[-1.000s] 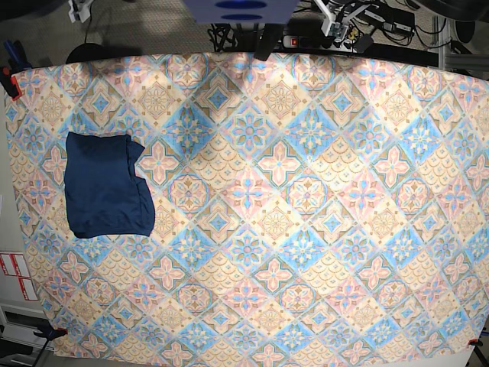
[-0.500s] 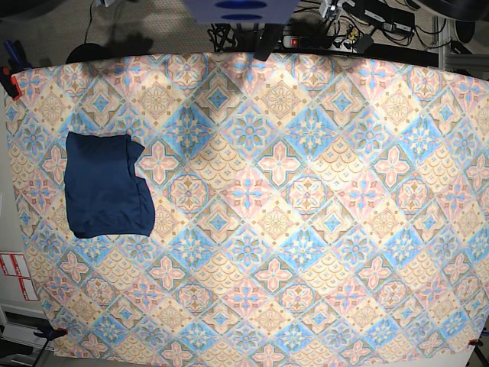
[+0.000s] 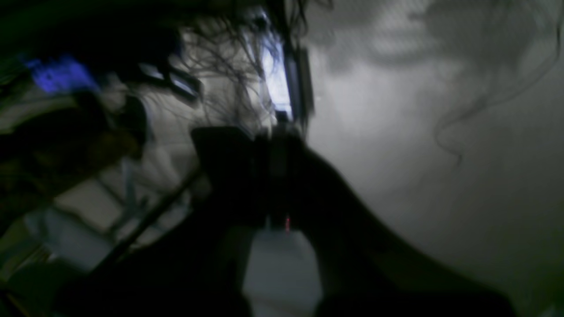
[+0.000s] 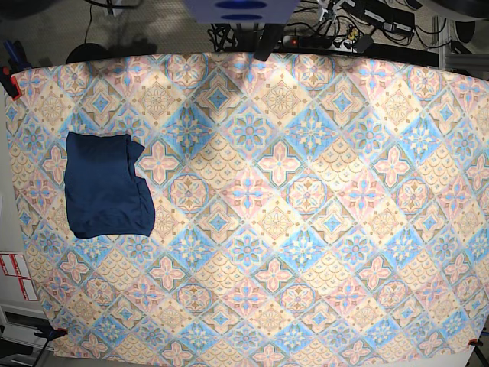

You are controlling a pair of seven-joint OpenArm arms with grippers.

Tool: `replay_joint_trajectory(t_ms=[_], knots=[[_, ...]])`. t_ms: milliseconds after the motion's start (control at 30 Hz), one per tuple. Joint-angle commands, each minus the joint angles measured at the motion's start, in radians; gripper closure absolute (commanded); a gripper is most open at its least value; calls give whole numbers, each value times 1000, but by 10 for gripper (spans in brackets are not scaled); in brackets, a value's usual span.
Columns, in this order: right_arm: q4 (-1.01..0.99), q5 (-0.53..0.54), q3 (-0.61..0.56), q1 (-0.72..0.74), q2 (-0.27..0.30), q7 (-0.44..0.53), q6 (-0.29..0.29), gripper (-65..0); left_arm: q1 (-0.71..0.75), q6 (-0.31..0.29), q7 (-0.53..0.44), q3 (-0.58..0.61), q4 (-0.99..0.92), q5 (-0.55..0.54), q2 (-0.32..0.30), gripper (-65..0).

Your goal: Fold the T-shirt properly

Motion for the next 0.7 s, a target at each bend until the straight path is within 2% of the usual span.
replay_joint_trajectory(t_ms=[0,167,300,467,667], knots=[[-18,8,-1,7,2,23,22,0,4,-4,-49,2,-45,1,-2,0],[-107,8,-1,58,-9,57,22,0,-67,-4,-144,2,-200,3,-2,0],[-128,8,-1,87,-50,63,22,0,-157,-4,-185,3,-363,3,0,0],[-133,8,-1,91,-90,60,22,-1,-242,-1,-301,111,-525,3,-5,0],[-133,10,-1,91,-130,57,22,-1,-301,-1,-345,152,-608,3,-5,0]])
